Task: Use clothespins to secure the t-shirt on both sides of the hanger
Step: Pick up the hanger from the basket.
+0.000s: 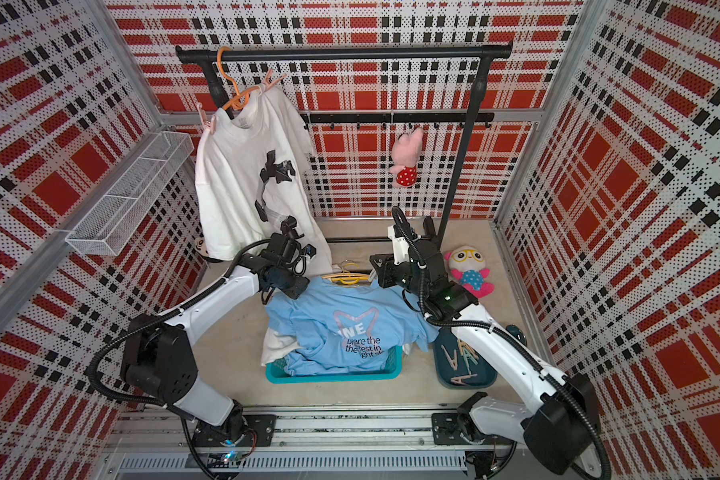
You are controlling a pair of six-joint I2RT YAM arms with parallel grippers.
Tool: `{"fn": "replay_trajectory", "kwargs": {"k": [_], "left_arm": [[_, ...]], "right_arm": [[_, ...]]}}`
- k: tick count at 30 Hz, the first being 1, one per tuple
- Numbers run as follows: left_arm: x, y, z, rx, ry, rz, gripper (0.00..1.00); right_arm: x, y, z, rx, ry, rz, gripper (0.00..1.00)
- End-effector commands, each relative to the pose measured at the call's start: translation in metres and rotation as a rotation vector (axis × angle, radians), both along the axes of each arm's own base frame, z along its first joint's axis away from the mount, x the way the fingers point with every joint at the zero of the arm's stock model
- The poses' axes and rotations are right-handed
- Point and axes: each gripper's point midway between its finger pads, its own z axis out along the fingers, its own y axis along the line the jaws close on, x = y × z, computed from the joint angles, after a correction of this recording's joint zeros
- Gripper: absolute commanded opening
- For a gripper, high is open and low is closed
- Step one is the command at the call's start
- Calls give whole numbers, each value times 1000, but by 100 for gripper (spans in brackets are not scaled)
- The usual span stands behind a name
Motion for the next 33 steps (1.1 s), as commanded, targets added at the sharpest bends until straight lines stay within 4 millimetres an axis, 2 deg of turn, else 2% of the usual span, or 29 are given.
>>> {"fn": "replay_trajectory", "kwargs": {"k": [1, 7, 14, 18, 24, 33], "left_arm": [[-19, 6, -5, 5, 47, -29, 59], [-21, 0, -16, -8, 87, -60, 57], [-20, 5, -35, 31, 130, -56, 54], [-17, 8, -31, 39, 115, -45, 48], [-14, 4, -14, 5, 70, -54, 31], [-17, 3, -9, -5, 50, -69, 14]], "right_arm": [[1, 2, 10, 2, -27, 14, 0], [2, 4, 11, -1, -30, 22, 0], [3, 4, 11, -6, -36, 22, 0], [3, 4, 15, -15, -41, 21, 0], [4, 3, 15, -16, -47, 19, 0], [5, 6, 15, -12, -47, 24, 0]]}}
